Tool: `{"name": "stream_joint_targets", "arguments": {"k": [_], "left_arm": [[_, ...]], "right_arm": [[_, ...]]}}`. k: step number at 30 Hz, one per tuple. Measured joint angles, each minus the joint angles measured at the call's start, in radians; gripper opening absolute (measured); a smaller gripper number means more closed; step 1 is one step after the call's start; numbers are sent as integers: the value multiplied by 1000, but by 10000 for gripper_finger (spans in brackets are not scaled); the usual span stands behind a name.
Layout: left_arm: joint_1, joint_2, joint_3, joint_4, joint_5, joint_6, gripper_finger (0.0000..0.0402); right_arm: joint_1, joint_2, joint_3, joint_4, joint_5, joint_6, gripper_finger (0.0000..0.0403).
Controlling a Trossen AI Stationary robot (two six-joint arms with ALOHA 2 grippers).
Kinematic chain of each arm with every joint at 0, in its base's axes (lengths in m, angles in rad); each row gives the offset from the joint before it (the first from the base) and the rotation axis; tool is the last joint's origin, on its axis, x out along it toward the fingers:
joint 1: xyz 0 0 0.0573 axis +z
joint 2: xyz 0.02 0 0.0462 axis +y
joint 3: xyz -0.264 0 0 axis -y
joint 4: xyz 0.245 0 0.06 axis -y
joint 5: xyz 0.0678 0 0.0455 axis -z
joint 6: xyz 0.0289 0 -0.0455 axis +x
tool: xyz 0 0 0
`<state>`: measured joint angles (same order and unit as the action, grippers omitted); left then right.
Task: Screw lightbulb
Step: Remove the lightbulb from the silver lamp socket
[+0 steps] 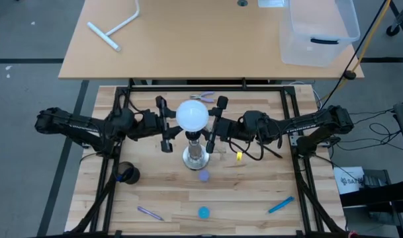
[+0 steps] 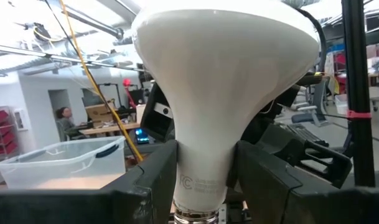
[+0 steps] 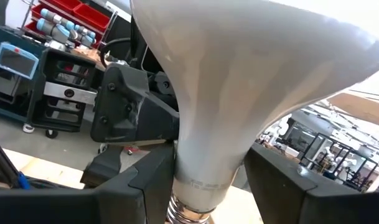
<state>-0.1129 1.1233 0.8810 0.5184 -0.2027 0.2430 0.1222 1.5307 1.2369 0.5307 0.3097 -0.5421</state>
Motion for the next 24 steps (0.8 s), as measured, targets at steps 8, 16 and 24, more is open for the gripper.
{"name": "stream_joint_targets", "arguments": {"k": [8, 16, 24], "left_arm": [[14, 0, 0, -3, 38, -24, 163], [14, 0, 0, -8, 74, -28, 163], [14, 1, 0, -11, 95, -35, 163]], "right_arm": [[-10, 0, 0, 5, -2, -1, 169], [-9, 0, 0, 8, -4, 5, 157], [-9, 3, 0, 4, -33, 7, 188]]}}
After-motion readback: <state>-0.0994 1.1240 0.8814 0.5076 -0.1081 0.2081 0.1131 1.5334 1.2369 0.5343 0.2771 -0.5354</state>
